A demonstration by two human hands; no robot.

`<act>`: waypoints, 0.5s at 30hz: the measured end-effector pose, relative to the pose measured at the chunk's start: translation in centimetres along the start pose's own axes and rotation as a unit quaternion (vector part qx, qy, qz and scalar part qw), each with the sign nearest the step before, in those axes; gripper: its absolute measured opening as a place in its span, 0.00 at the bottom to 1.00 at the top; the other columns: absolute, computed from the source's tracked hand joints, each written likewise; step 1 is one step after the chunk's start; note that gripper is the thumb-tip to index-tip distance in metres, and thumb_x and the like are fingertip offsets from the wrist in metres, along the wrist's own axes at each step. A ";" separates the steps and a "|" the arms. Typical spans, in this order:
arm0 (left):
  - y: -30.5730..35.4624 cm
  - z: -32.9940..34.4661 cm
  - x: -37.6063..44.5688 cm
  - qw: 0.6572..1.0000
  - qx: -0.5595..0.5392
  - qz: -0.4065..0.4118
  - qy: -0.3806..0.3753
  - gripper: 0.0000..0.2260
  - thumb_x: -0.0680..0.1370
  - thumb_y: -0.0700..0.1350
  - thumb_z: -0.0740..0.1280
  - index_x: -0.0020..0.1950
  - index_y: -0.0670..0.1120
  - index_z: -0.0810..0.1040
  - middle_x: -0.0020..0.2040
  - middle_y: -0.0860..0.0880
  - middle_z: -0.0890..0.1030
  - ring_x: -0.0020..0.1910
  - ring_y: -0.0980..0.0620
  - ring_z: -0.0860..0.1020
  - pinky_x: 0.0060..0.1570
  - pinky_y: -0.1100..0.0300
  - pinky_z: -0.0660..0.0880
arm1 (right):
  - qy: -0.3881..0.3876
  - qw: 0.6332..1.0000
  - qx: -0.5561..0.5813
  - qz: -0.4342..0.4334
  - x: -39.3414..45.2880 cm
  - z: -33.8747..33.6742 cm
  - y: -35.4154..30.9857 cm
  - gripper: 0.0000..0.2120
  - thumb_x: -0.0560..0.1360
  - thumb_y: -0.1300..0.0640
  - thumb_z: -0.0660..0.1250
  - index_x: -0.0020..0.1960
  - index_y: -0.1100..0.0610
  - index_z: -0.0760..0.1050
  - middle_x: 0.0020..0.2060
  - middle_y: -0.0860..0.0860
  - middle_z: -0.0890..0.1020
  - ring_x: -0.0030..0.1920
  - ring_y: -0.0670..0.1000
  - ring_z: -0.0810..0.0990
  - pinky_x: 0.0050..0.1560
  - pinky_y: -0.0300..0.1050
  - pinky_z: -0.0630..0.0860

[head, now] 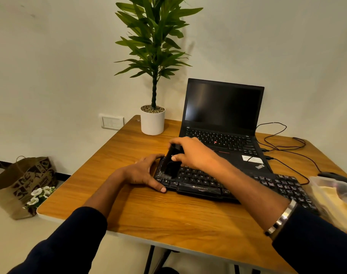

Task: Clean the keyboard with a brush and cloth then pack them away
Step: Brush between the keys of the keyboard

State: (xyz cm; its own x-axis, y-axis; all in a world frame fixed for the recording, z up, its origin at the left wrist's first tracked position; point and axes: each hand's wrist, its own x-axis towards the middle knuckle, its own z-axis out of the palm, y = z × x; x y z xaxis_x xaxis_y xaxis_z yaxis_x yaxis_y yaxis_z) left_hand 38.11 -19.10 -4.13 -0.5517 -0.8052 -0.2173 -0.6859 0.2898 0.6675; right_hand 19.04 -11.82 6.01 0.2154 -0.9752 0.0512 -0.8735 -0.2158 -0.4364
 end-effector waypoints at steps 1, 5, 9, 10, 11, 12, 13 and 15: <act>0.0 0.0 0.0 1.000 0.002 -0.002 0.001 0.58 0.53 0.67 0.81 0.75 0.65 0.52 0.72 0.49 0.62 0.71 0.46 0.62 0.70 0.40 0.65 | -0.007 1.000 -0.027 0.008 -0.1 -0.6 0.2 0.18 0.74 0.58 0.69 0.62 0.48 0.73 0.61 0.54 0.75 0.56 0.55 0.78 0.56 0.51 0.77; 0.0 0.0 0.0 1.000 -0.004 -0.003 0.003 0.58 0.53 0.66 0.81 0.75 0.66 0.51 0.73 0.49 0.61 0.71 0.46 0.62 0.70 0.39 0.65 | -0.029 0.989 -0.145 0.023 -0.3 -2.6 0.3 0.20 0.73 0.58 0.70 0.63 0.48 0.73 0.63 0.54 0.74 0.60 0.56 0.75 0.57 0.51 0.73; 0.1 0.0 0.0 1.000 -0.006 -0.002 0.001 0.58 0.53 0.66 0.81 0.75 0.66 0.52 0.73 0.50 0.61 0.71 0.47 0.62 0.70 0.40 0.66 | -0.039 0.992 -0.118 0.014 -0.3 -2.1 -0.5 0.22 0.74 0.56 0.70 0.66 0.48 0.71 0.63 0.53 0.74 0.60 0.55 0.76 0.59 0.52 0.75; 0.2 0.0 0.0 1.000 -0.005 0.001 0.002 0.58 0.52 0.66 0.81 0.75 0.66 0.52 0.72 0.50 0.62 0.71 0.47 0.62 0.70 0.40 0.66 | -0.030 0.993 -0.115 0.006 -0.1 -1.5 -0.7 0.22 0.73 0.56 0.70 0.66 0.48 0.71 0.62 0.53 0.75 0.61 0.55 0.76 0.60 0.53 0.75; 0.2 0.0 0.0 1.000 -0.004 0.001 0.003 0.58 0.52 0.67 0.81 0.75 0.65 0.52 0.72 0.50 0.62 0.71 0.47 0.62 0.70 0.41 0.66 | -0.023 0.994 -0.110 -0.004 0.0 -0.9 -1.0 0.21 0.73 0.56 0.70 0.65 0.48 0.72 0.62 0.53 0.76 0.61 0.55 0.75 0.60 0.52 0.75; 0.2 0.0 0.0 1.000 -0.003 0.000 0.004 0.58 0.52 0.67 0.81 0.75 0.65 0.52 0.72 0.50 0.62 0.71 0.47 0.62 0.71 0.41 0.65 | -0.016 0.994 -0.105 -0.012 0.2 -0.4 -1.2 0.21 0.73 0.56 0.70 0.65 0.48 0.72 0.62 0.53 0.76 0.61 0.56 0.75 0.59 0.52 0.75; 0.2 0.0 0.0 1.000 -0.003 0.000 0.003 0.58 0.52 0.67 0.81 0.75 0.64 0.52 0.72 0.50 0.63 0.71 0.47 0.62 0.71 0.41 0.65 | -0.013 0.995 -0.097 -0.020 0.4 -0.1 -1.4 0.21 0.74 0.56 0.70 0.66 0.48 0.71 0.62 0.54 0.75 0.61 0.56 0.76 0.59 0.52 0.75; 0.0 0.0 0.0 1.000 -0.003 0.004 0.003 0.57 0.52 0.68 0.80 0.74 0.61 0.55 0.70 0.52 0.64 0.70 0.48 0.63 0.70 0.41 0.66 | -0.010 0.999 -0.040 -0.030 0.5 0.1 -1.7 0.20 0.74 0.58 0.69 0.65 0.48 0.72 0.62 0.53 0.75 0.58 0.55 0.78 0.56 0.50 0.77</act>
State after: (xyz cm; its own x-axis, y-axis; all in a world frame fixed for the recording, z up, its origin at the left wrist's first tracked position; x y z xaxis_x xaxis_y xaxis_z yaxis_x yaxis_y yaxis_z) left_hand 38.10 -19.11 -4.17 -0.5535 -0.8066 -0.2075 -0.6789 0.2927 0.6734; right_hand 20.70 -11.91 6.73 0.2759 -0.9595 0.0572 -0.8904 -0.2776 -0.3606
